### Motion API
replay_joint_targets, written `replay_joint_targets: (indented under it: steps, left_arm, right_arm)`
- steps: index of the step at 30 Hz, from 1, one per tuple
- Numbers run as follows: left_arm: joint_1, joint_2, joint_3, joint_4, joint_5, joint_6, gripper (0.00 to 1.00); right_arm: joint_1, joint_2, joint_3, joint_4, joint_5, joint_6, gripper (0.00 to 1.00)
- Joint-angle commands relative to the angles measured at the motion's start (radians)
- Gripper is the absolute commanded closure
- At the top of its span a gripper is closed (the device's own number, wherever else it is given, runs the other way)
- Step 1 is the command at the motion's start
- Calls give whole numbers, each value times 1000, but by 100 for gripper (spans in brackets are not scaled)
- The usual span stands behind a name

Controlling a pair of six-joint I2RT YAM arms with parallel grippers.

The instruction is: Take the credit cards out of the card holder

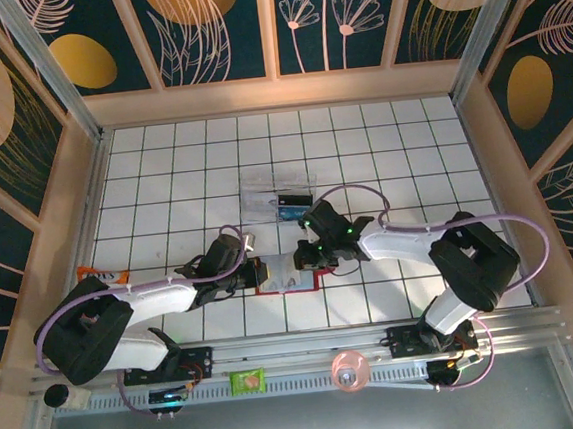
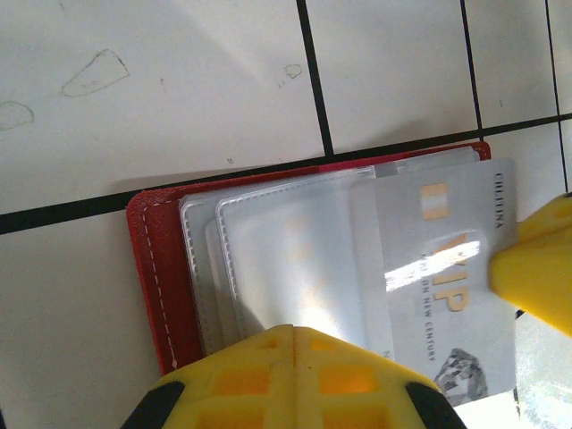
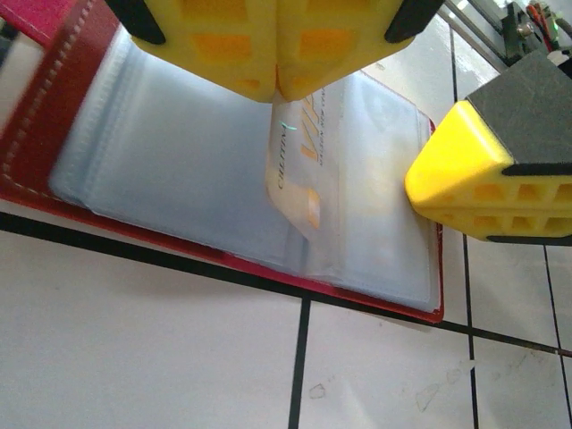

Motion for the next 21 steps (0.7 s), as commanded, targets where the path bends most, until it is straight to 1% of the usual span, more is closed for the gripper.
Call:
replay_joint_targets:
  steps: [1, 5, 11, 16, 19, 21]
  left_arm:
    - [2, 21, -18, -53, 14, -6, 100]
    - [3, 17, -23, -47, 13, -8, 100]
    - [2, 25, -22, -38, 21, -6, 100]
    - [2, 31, -22, -29, 29, -5, 100]
    - [2, 43, -20, -24, 38, -5, 100]
    - [2, 46, -18, -23, 40, -4, 100]
  right_arm:
    - [-8, -36, 22, -132, 83, -22, 100]
    - [-5, -38, 56, -171, 105, -40, 100]
    - [31, 21, 103, -159, 101, -46, 100]
    - [41, 39, 112, -123, 83, -46, 100]
    - [41, 43, 91, -84, 59, -39, 90]
    - [41, 48, 86, -68, 51, -35, 87]
